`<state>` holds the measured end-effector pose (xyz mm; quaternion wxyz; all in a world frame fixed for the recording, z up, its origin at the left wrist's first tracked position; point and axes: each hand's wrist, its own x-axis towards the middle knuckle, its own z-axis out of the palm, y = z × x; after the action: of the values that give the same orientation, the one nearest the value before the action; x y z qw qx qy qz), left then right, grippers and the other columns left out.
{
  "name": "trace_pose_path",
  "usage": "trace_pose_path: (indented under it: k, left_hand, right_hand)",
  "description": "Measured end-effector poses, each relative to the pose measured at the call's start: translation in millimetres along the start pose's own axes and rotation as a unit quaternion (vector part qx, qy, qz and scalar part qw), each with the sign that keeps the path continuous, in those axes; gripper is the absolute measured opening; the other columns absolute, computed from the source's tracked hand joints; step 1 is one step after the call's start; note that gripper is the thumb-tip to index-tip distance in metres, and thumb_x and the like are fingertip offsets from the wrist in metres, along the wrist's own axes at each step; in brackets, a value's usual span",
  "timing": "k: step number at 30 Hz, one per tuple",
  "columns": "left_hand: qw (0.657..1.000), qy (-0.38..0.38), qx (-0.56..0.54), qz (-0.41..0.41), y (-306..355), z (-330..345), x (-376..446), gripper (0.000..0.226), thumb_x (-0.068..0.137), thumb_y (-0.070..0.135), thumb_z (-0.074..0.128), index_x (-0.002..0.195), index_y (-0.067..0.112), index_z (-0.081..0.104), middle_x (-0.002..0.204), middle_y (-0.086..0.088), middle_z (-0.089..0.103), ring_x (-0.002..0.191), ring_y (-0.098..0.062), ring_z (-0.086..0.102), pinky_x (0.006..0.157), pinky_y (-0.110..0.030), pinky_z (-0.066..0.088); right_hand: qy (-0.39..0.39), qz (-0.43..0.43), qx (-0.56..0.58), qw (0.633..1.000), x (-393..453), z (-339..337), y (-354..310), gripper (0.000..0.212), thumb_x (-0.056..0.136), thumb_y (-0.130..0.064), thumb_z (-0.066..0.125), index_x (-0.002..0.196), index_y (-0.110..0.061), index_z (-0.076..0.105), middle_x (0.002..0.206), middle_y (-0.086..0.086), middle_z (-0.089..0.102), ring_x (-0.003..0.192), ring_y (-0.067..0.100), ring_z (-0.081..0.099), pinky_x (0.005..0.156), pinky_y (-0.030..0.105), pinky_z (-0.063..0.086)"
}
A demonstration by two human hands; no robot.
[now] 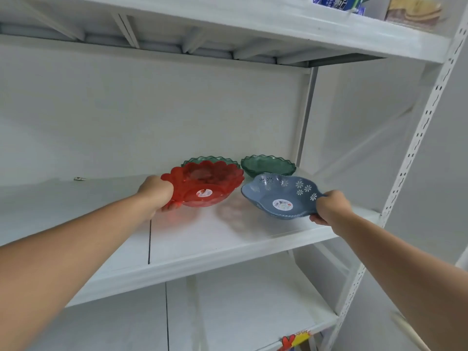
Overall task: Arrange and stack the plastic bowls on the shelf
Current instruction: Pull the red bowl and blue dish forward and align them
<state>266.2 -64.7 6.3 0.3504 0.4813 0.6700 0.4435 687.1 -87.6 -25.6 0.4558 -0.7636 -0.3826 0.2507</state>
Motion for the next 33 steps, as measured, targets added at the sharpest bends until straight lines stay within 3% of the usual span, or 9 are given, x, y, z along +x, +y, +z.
trace_pose_path:
  k: [4, 7, 10, 13, 15, 19, 24, 30, 33]
  left_hand:
    - [1.000, 0.009, 0.017, -0.002, -4.2, 28.6, -11.3, 0.028, 0.099, -0.003, 0.039, 0.113, -0.008, 0.062, 0.083, -0.027, 0.073, 0.044, -0.026, 0.067, 0.036, -0.025, 0.049]
    - [0.999, 0.029, 0.021, -0.005, -5.9, 49.9, -19.2, 0.026, 0.095, -0.006, 0.040, 0.103, -0.011, 0.064, 0.072, -0.027, 0.074, 0.054, -0.031, 0.070, 0.044, -0.029, 0.053]
    - [0.997, 0.063, 0.030, -0.016, -5.9, 70.4, -33.5, 0.024, 0.092, -0.007, 0.039, 0.092, -0.007, 0.063, 0.053, -0.018, 0.069, 0.051, -0.029, 0.066, 0.046, -0.029, 0.050]
    - [0.995, 0.089, 0.049, -0.020, -4.7, 84.8, -46.4, 0.025, 0.089, -0.005, 0.040, 0.091, -0.006, 0.065, 0.060, -0.024, 0.072, 0.059, -0.031, 0.065, 0.056, -0.033, 0.049]
    - [0.992, 0.112, 0.051, -0.032, -4.6, 91.1, -51.2, 0.026, 0.091, -0.004, 0.040, 0.099, -0.006, 0.065, 0.071, -0.029, 0.075, 0.055, -0.031, 0.065, 0.051, -0.031, 0.049]
    - [0.989, 0.129, 0.048, -0.063, -6.3, 98.4, -60.5, 0.025, 0.094, -0.005, 0.039, 0.102, -0.005, 0.063, 0.056, -0.019, 0.072, 0.038, -0.023, 0.061, 0.040, -0.024, 0.047]
    - [0.989, 0.122, 0.041, -0.069, -13.7, 104.2, -58.3, 0.031, 0.094, 0.001, 0.040, 0.110, -0.006, 0.066, 0.088, -0.035, 0.077, 0.069, -0.033, 0.069, 0.073, -0.044, 0.058]
    - [0.992, 0.094, 0.019, -0.084, -20.5, 104.8, -59.0, 0.029, 0.101, 0.004, 0.042, 0.120, 0.000, 0.063, 0.108, -0.030, 0.074, 0.067, -0.035, 0.075, 0.048, -0.030, 0.057]
    - [0.986, 0.107, 0.100, -0.081, -20.6, 99.9, -58.4, 0.042, 0.103, 0.032, 0.044, 0.132, 0.006, 0.062, 0.121, -0.025, 0.073, 0.081, -0.038, 0.076, 0.066, -0.038, 0.062]
  right_hand:
    - [-0.005, 0.004, 0.014, 1.000, 24.9, -17.0, 8.6, 0.028, 0.096, -0.007, 0.044, 0.114, 0.001, 0.064, 0.107, 0.023, 0.068, 0.045, 0.035, 0.071, 0.052, 0.042, 0.065]
    - [-0.027, -0.009, 0.023, 0.999, 46.6, -26.6, 19.0, 0.027, 0.097, -0.006, 0.044, 0.114, 0.000, 0.065, 0.108, 0.024, 0.068, 0.044, 0.032, 0.070, 0.045, 0.034, 0.062]
    - [-0.058, -0.028, 0.031, 0.997, 69.9, -35.4, 28.4, 0.019, 0.097, -0.004, 0.045, 0.100, -0.002, 0.064, 0.102, 0.023, 0.069, 0.039, 0.027, 0.068, 0.041, 0.030, 0.058]
    - [-0.087, -0.039, 0.029, 0.995, 96.3, -43.2, 38.6, 0.018, 0.097, -0.003, 0.045, 0.099, -0.002, 0.063, 0.094, 0.023, 0.070, 0.037, 0.026, 0.067, 0.040, 0.029, 0.056]
    - [-0.103, -0.042, 0.026, 0.994, 112.5, -45.6, 45.4, 0.020, 0.097, -0.002, 0.046, 0.103, 0.001, 0.065, 0.093, 0.023, 0.070, 0.042, 0.029, 0.070, 0.045, 0.035, 0.061]
    - [-0.130, -0.047, 0.022, 0.990, 131.9, -43.0, 50.0, 0.021, 0.094, -0.001, 0.047, 0.099, 0.000, 0.067, 0.096, 0.028, 0.074, 0.055, 0.036, 0.072, 0.062, 0.049, 0.067]
    - [-0.139, -0.040, 0.021, 0.989, 138.3, -38.2, 54.2, 0.028, 0.094, -0.004, 0.045, 0.108, -0.001, 0.068, 0.100, 0.027, 0.073, 0.045, 0.031, 0.071, 0.048, 0.035, 0.061]
    - [-0.137, -0.044, 0.006, 0.990, 138.9, -37.1, 58.6, 0.028, 0.097, -0.013, 0.046, 0.108, -0.008, 0.071, 0.095, 0.021, 0.073, 0.042, 0.026, 0.069, 0.046, 0.032, 0.059]
    - [-0.100, -0.110, -0.079, 0.986, 137.9, -41.4, 52.7, 0.043, 0.095, -0.038, 0.041, 0.106, -0.008, 0.071, 0.101, 0.022, 0.073, 0.079, 0.038, 0.070, 0.079, 0.048, 0.063]
